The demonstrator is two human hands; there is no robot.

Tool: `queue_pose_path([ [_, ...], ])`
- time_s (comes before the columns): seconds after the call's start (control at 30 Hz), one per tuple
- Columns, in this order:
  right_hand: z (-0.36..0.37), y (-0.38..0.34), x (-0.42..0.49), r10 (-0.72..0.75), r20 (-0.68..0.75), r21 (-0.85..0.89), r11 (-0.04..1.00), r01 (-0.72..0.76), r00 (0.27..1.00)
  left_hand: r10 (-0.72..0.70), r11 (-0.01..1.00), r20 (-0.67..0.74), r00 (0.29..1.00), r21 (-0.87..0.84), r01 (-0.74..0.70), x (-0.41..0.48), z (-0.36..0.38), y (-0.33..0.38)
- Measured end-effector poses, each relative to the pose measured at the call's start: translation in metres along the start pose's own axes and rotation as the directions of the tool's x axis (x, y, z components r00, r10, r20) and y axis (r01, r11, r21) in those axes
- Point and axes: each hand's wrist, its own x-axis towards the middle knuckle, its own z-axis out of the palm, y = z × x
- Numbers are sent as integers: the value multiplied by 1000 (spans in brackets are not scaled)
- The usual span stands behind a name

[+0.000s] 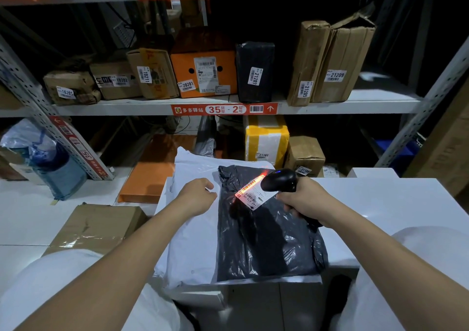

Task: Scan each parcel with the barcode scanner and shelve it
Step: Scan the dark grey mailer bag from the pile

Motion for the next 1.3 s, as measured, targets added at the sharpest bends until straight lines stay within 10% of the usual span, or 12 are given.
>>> queue_pose_path([
  [1.3, -25, 20, -53, -53, 31, 126, 991, 48, 998, 20, 1000, 41, 999, 17, -21, -35, 8, 5],
])
